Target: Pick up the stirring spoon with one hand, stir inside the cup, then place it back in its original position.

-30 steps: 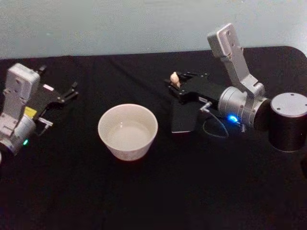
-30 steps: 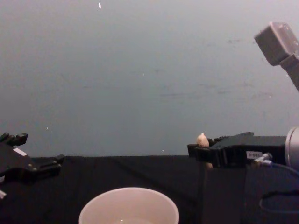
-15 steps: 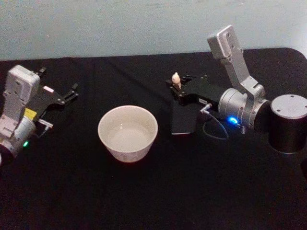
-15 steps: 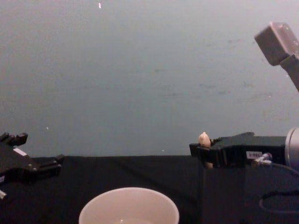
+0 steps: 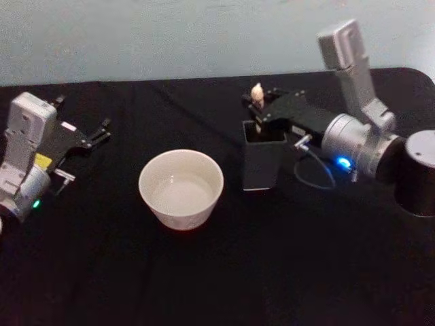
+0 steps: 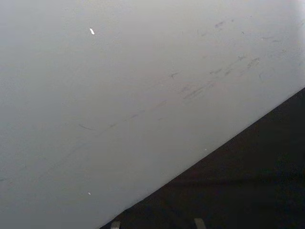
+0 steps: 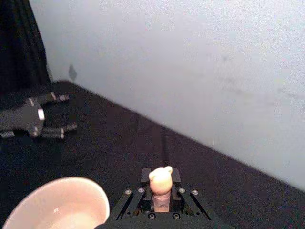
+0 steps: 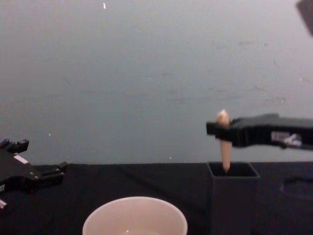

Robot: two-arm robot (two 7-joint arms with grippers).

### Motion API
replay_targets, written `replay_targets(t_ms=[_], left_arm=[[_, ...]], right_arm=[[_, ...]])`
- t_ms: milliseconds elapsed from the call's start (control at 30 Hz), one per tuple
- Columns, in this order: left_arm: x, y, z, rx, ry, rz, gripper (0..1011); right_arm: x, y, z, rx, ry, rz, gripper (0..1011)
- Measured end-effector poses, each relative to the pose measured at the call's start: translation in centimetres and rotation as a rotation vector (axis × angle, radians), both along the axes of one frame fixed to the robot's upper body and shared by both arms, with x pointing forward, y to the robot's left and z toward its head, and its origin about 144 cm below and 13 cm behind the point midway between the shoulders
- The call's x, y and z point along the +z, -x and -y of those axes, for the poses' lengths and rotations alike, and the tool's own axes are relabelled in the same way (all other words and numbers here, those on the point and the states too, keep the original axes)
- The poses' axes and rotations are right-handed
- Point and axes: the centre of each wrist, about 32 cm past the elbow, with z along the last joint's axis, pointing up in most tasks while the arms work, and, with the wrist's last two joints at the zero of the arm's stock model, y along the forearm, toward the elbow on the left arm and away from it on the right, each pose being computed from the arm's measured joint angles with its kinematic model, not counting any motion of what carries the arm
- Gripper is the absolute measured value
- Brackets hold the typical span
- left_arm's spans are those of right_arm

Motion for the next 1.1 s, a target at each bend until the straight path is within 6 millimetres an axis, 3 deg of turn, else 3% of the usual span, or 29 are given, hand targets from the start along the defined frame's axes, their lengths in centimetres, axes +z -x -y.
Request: replay_targets(t_ms=[567, 800, 1100], left_arm=[[0.0, 0.0, 0.0, 0.0, 0.0, 0.0, 1001], [0.0, 0.0, 0.0, 0.0, 0.0, 0.0, 1001], [0.0, 0.0, 0.0, 0.0, 0.0, 0.0, 1001]], right_arm=[[3.1, 1.5, 0.5, 0.017, -0.184, 0.17, 215], [2.9, 1.6, -0.5, 0.062, -0.24, 0.205, 215], [1.0, 1.2, -3.4, 0.183, -0.251, 0.196, 215]])
